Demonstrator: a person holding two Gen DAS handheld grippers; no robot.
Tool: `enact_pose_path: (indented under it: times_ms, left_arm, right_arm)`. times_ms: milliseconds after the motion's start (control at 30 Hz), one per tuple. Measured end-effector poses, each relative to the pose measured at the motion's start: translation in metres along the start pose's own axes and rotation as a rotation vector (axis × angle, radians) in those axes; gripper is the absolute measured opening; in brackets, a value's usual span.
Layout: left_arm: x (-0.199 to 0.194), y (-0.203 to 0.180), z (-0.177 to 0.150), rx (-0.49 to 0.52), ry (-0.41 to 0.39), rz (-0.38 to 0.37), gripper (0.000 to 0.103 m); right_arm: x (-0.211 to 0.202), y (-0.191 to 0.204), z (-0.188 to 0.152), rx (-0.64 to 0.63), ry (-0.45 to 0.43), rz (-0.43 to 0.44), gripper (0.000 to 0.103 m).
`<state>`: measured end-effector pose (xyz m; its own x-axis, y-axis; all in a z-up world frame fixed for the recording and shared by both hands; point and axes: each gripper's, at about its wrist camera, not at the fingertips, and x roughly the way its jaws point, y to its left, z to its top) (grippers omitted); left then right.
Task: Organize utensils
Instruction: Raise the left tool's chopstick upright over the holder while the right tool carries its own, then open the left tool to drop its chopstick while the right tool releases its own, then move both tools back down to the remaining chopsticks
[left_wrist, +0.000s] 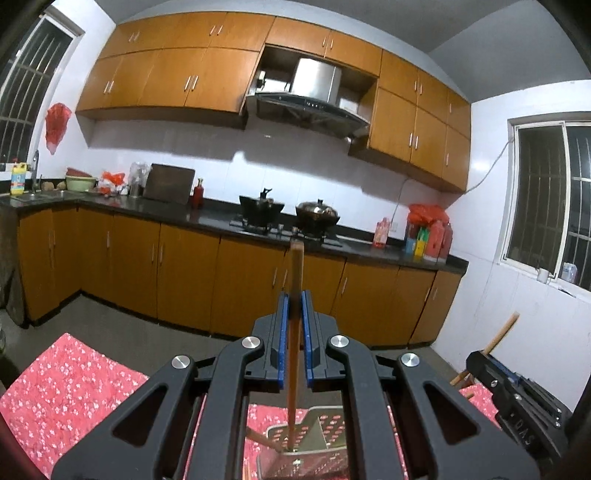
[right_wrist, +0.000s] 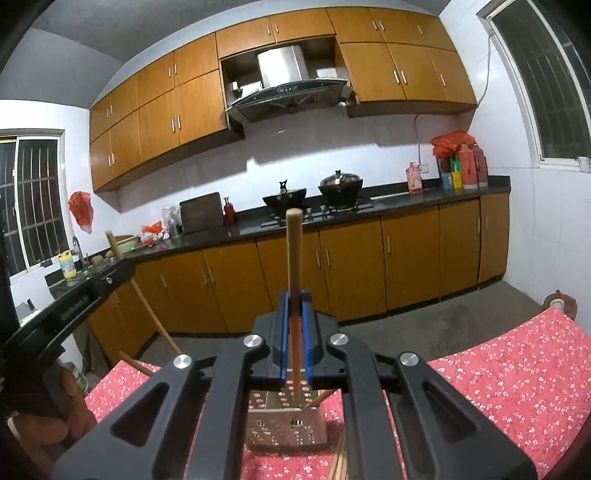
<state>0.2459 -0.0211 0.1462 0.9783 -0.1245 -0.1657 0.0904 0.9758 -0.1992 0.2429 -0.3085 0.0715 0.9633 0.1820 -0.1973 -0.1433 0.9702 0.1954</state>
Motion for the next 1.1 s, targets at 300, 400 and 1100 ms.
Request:
enact_pose_path:
  times_ms: [300,400,1100]
  left_arm:
    - [-0.017,0.005,0.013,-0.011,-0.006,0.006,0.018]
    - [-0.030,0.008,0.017,-0.008,-0.015,0.008,0.019]
    - [-0.058,0.084,-0.147,-0.007,0.486,0.104,0.024]
  right_arm:
    - [-0.018,0.000,0.008,0.004,-0.028,0.008,0.019]
    - [-0.034,-0.002,0.011,0.002,-0.048,0.007,0.019]
    - [-0.022,-0.060,-0.200,0.141,0.600,-0.042,0.020]
